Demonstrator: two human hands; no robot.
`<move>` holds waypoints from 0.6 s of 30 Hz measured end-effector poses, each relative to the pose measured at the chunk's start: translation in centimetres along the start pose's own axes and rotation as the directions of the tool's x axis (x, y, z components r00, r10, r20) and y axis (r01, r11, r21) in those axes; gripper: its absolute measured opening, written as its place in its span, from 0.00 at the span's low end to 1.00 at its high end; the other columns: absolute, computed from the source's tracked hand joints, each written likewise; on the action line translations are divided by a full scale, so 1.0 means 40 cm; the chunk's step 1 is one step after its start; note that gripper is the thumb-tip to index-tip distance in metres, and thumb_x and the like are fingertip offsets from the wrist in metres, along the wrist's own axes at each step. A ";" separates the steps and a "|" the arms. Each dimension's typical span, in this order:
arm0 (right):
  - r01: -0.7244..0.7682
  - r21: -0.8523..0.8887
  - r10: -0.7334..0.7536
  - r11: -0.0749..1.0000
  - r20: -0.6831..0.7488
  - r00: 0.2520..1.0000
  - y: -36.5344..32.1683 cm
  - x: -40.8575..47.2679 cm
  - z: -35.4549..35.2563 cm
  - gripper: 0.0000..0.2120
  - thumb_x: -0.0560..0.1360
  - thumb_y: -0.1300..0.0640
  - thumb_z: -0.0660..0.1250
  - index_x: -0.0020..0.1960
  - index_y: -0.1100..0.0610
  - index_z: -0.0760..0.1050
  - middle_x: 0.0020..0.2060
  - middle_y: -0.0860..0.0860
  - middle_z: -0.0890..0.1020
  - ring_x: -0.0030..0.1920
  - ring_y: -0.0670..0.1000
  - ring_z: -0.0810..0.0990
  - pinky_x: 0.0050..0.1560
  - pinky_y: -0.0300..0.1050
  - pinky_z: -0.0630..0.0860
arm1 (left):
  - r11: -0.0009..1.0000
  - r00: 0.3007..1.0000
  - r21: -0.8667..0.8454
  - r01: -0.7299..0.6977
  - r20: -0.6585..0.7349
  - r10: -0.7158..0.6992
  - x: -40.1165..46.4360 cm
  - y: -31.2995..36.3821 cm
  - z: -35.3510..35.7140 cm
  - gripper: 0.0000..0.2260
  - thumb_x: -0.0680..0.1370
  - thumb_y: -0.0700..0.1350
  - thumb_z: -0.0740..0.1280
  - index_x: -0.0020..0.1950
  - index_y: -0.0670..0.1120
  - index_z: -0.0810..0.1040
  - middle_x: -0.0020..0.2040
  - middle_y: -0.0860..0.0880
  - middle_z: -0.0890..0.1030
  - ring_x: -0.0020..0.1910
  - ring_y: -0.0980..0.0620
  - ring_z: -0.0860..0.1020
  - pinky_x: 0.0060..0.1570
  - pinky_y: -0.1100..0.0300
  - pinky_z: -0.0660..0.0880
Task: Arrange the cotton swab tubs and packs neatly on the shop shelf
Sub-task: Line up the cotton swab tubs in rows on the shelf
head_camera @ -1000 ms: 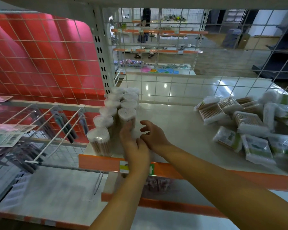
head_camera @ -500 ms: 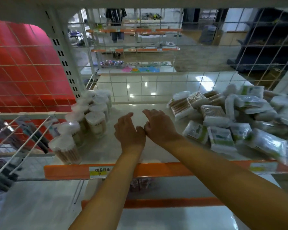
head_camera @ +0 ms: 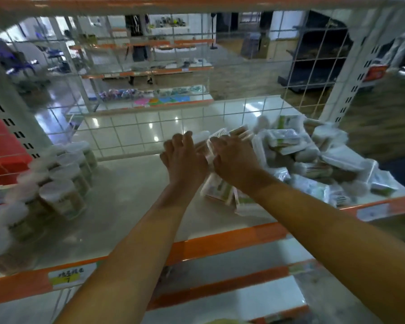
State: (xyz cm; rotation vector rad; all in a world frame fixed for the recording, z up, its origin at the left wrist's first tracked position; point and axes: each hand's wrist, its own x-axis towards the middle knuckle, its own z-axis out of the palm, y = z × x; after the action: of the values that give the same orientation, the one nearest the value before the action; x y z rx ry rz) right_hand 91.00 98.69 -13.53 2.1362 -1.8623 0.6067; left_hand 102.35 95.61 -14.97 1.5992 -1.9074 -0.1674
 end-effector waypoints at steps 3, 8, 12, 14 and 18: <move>-0.031 -0.058 0.033 0.998 0.027 0.999 0.067 -0.013 -0.023 0.17 0.77 0.58 0.59 0.65 0.59 0.69 0.61 0.58 0.75 0.60 0.57 0.75 0.57 0.49 0.72 | 0.996 0.995 0.031 -0.082 0.055 0.081 0.018 0.070 0.029 0.28 0.72 0.42 0.64 0.71 0.46 0.62 0.68 0.45 0.64 0.66 0.44 0.60 0.63 0.50 0.58; -0.023 0.002 0.023 1.000 -0.082 0.996 0.179 -0.038 -0.060 0.17 0.71 0.63 0.61 0.59 0.60 0.75 0.51 0.57 0.81 0.51 0.57 0.78 0.50 0.52 0.76 | 0.967 0.969 0.092 -0.237 0.087 0.229 0.039 0.178 0.072 0.27 0.74 0.43 0.63 0.72 0.46 0.59 0.69 0.45 0.62 0.68 0.44 0.58 0.65 0.50 0.56; -0.057 0.001 0.057 0.998 -0.145 0.988 0.271 -0.059 -0.085 0.18 0.69 0.61 0.57 0.53 0.63 0.78 0.44 0.59 0.82 0.41 0.59 0.81 0.40 0.50 0.78 | 0.945 0.950 0.108 -0.307 0.099 0.297 0.046 0.254 0.096 0.27 0.74 0.43 0.62 0.72 0.46 0.58 0.69 0.45 0.60 0.68 0.43 0.57 0.65 0.50 0.56; -0.083 0.005 0.083 0.997 -0.146 0.986 0.320 -0.063 -0.101 0.17 0.69 0.62 0.58 0.55 0.64 0.78 0.45 0.60 0.82 0.43 0.60 0.81 0.42 0.51 0.79 | 0.934 0.936 0.092 -0.346 0.102 0.336 0.043 0.290 0.110 0.27 0.75 0.43 0.62 0.72 0.46 0.58 0.69 0.45 0.61 0.68 0.44 0.57 0.65 0.51 0.55; -0.149 0.029 0.152 0.988 -0.187 0.971 0.409 -0.069 -0.115 0.16 0.69 0.66 0.62 0.55 0.64 0.78 0.49 0.61 0.82 0.49 0.62 0.79 0.47 0.54 0.78 | 0.898 0.900 0.093 -0.430 0.127 0.417 0.044 0.359 0.152 0.23 0.75 0.43 0.62 0.70 0.45 0.62 0.67 0.45 0.65 0.67 0.44 0.59 0.64 0.51 0.56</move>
State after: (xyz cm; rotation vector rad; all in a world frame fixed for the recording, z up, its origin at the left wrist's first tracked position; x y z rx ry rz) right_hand 73.93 100.59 -12.15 1.8834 -1.9306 0.8271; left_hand 86.90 95.85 -12.22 1.2236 -2.3366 0.0514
